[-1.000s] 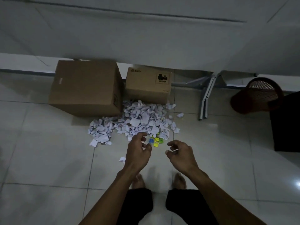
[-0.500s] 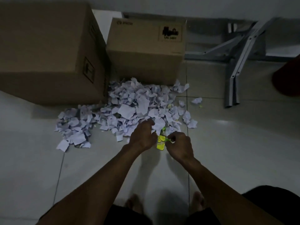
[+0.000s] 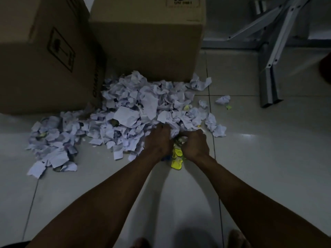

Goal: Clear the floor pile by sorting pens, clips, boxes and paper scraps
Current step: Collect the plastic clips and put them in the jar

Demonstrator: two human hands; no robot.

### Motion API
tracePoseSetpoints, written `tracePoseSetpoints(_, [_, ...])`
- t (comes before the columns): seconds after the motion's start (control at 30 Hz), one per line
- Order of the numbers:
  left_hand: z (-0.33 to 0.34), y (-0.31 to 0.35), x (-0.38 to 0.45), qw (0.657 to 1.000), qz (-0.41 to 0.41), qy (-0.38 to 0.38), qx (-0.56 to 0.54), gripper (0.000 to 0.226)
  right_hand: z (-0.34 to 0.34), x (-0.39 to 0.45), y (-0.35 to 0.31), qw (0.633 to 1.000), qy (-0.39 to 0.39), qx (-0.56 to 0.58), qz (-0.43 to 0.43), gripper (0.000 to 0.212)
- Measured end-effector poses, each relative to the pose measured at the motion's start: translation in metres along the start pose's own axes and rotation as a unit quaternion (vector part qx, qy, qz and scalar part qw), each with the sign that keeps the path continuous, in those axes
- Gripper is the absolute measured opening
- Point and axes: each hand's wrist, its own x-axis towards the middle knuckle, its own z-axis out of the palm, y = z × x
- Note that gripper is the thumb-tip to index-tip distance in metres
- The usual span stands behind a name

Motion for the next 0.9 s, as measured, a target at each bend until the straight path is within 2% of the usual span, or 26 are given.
tracePoseSetpoints(0.1, [-0.01, -0.003, 0.004, 0.997, 0.012, 0.029, -0.064, 0.038, 0.004, 0.0, 0.007, 0.999, 0.023, 0.047, -0.004, 0.067])
tracePoseSetpoints(0.17, [-0.021, -0.005, 0.009, 0.995, 0.008, 0.056, -0.079, 0.033, 0.005, 0.004, 0.016, 0.996, 0.054, 0.077, -0.006, 0.07])
tracePoseSetpoints(0.23, [-0.028, -0.012, 0.012, 0.989, -0.012, 0.09, -0.116, 0.027, 0.0, -0.001, 0.017, 0.993, 0.082, 0.085, -0.007, 0.063])
tracePoseSetpoints(0.33, [-0.03, -0.025, 0.016, 0.98, -0.039, 0.127, -0.147, 0.025, -0.002, -0.011, 0.016, 0.992, 0.099, 0.078, -0.021, 0.04])
tracePoseSetpoints(0.43, [-0.034, -0.028, 0.014, 0.976, -0.06, 0.133, -0.164, 0.039, 0.007, -0.022, 0.016, 0.993, 0.087, 0.067, -0.044, 0.032])
tracePoseSetpoints(0.57, [-0.038, -0.024, 0.008, 0.98, -0.035, 0.114, -0.158, 0.059, 0.023, -0.028, 0.012, 0.997, 0.04, 0.003, -0.061, 0.029])
tracePoseSetpoints(0.63, [-0.038, -0.026, 0.006, 0.981, -0.029, 0.109, -0.157, 0.071, 0.028, -0.029, 0.01, 0.997, 0.043, -0.013, -0.057, 0.031])
tracePoseSetpoints(0.7, [-0.035, -0.027, 0.001, 0.98, -0.038, 0.122, -0.151, 0.072, 0.033, -0.029, 0.007, 0.996, 0.066, -0.02, -0.058, 0.03])
tracePoseSetpoints(0.77, [-0.029, -0.025, -0.009, 0.97, -0.028, 0.183, -0.16, 0.057, 0.037, -0.027, 0.005, 0.994, 0.091, -0.028, -0.06, 0.032])
tracePoseSetpoints(0.83, [-0.025, -0.018, -0.025, 0.95, 0.005, 0.261, -0.172, 0.032, 0.041, -0.024, 0.001, 0.991, 0.115, -0.039, -0.064, 0.035])
tracePoseSetpoints(0.9, [-0.019, -0.014, -0.041, 0.948, 0.029, 0.273, -0.162, 0.011, 0.044, -0.02, -0.004, 0.988, 0.131, -0.054, -0.06, 0.036])
